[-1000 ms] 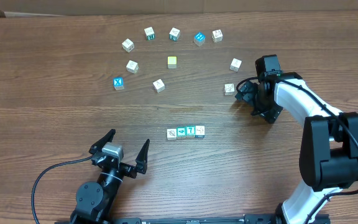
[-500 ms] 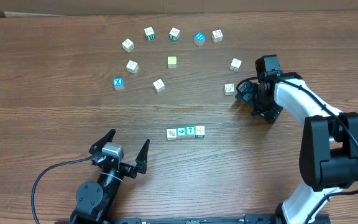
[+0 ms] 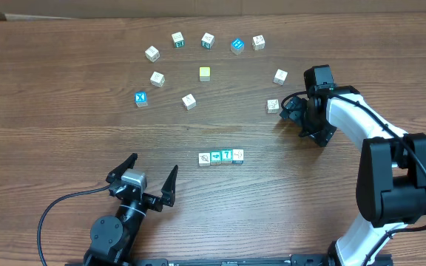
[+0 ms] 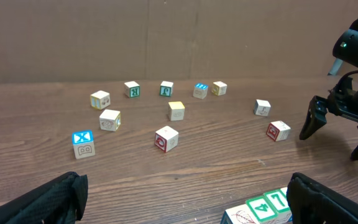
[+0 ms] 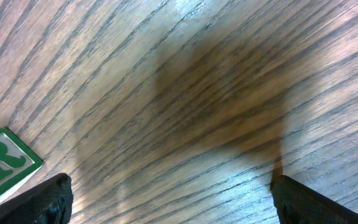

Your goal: Form a horizontal line

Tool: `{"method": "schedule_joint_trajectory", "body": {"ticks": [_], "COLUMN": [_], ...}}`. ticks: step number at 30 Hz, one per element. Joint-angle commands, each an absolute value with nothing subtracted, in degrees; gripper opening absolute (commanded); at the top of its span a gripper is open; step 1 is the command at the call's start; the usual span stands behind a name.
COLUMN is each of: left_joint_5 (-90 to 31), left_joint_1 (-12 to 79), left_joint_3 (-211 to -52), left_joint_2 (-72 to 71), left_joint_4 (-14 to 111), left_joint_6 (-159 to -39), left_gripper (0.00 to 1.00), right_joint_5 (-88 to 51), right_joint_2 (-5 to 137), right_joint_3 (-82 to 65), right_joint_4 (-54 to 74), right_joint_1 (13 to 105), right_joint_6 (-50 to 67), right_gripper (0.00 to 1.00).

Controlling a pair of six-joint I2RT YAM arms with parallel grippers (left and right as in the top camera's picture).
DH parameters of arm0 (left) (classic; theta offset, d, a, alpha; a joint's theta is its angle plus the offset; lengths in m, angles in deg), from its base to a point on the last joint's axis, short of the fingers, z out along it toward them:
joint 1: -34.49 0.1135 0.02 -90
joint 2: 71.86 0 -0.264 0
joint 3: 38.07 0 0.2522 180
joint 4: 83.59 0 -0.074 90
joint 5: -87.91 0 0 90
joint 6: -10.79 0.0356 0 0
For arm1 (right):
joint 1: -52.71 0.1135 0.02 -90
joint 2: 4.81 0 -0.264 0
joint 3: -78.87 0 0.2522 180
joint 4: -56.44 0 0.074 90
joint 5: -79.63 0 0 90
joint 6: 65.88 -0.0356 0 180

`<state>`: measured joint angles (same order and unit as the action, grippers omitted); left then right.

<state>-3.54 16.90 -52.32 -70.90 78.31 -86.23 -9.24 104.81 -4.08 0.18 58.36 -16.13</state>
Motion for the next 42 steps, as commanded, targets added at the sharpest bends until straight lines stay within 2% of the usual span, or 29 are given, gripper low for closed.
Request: {"method": "schedule_joint_trajectory", "body": {"ticks": [1, 38, 42], "left_joint_5": [-3.4, -3.4, -3.4], "left_joint_1": [17.2, 17.2, 17.2], "left_joint_3": [-52.1, -52.1, -52.1], "left_joint_2": [-71.6, -71.6, -71.6], "left_joint_4": [78.2, 78.2, 78.2], "left_joint_6": [-85.0, -85.0, -85.0], "left_gripper": [1.00, 1.00, 0.99], "right_joint_5": [-8.7, -8.7, -4.0], "right_joint_2": [105.6, 103.2, 101.5], "right_joint_3": [-3.5, -3.5, -3.5], "right_joint_4": [0.5, 0.4, -1.5], "right_joint_1": [58.1, 58.1, 58.1], "right_joint_6": [-15.9, -15.9, -15.9], "right_gripper": [1.00, 1.00, 1.00]}}
